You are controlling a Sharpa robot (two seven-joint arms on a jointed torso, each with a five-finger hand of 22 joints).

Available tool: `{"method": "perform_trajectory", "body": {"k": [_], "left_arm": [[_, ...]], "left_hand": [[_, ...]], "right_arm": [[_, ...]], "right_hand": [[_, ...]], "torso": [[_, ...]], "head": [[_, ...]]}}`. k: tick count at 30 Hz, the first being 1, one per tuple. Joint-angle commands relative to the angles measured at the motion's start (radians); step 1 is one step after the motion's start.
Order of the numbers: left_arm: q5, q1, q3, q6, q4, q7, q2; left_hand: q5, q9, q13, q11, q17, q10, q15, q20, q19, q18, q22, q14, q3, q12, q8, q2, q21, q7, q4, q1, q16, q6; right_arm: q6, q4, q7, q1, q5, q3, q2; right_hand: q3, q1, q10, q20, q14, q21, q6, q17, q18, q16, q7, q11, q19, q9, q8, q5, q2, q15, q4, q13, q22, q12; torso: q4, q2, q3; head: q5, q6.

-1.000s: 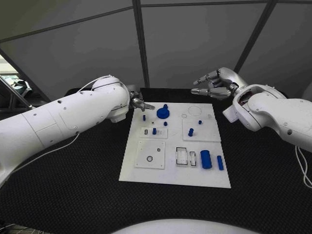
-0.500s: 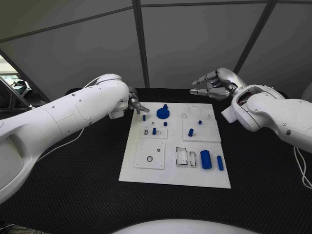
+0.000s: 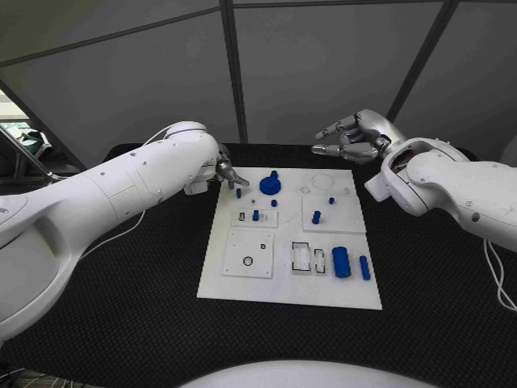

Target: Assemble the parts on the task board

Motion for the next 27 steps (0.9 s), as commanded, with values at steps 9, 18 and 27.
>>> {"method": "perform_trajectory", "body": {"k": [9,18,27], "left_arm": [[-0.01,-0.001,-0.001,0.038,-0.014,0.03,0.013],[-0.01,-0.004,-0.003,0.042,-0.022,0.031,0.019],[-0.01,-0.004,-0.004,0.044,-0.024,0.032,0.019]], "left_hand": [[-0.001,-0.007,0.121,0.002,0.224,-0.003,0.008,0.002,-0.007,0.016,0.002,0.091,-0.007,0.0,-0.003,0.016,-0.002,0.006,-0.003,0.015,-0.002,0.012],[-0.001,-0.013,0.121,0.001,0.225,-0.005,0.007,0.002,-0.006,0.016,0.006,0.092,-0.008,-0.001,-0.002,0.022,-0.001,0.005,-0.013,0.035,0.0,0.018],[0.0,-0.014,0.124,-0.002,0.227,-0.004,0.005,0.001,-0.005,0.016,0.01,0.092,-0.001,0.002,0.003,0.04,0.0,0.001,-0.031,0.065,0.001,0.029]], "right_arm": [[-0.006,-0.002,0.004,0.002,0.003,0.001,0.006],[-0.004,-0.004,0.005,0.002,0.003,0.001,0.008],[-0.003,-0.005,0.006,0.002,0.003,0.001,0.009]], "right_hand": [[-0.004,-0.003,-0.001,-0.006,0.044,-0.006,0.006,0.0,0.011,-0.003,0.0,-0.004,0.062,0.001,-0.004,0.006,0.011,-0.008,-0.003,0.0,0.194,-0.002],[-0.004,-0.003,-0.001,-0.006,0.044,-0.006,0.006,0.0,0.011,-0.003,0.0,-0.004,0.062,0.001,-0.004,0.006,0.011,-0.008,-0.003,0.0,0.194,-0.002],[-0.004,-0.003,-0.001,-0.006,0.044,-0.005,0.006,0.0,0.011,-0.003,0.0,-0.004,0.063,0.001,-0.004,0.007,0.013,-0.008,-0.003,0.001,0.195,-0.001]], "torso": [[0.0011,-0.002,0.0015],[0.0013,-0.002,0.0016],[0.0015,-0.002,0.0012]], "head": [[0.0,-0.007],[0.001,-0.008],[-0.001,-0.008]]}}
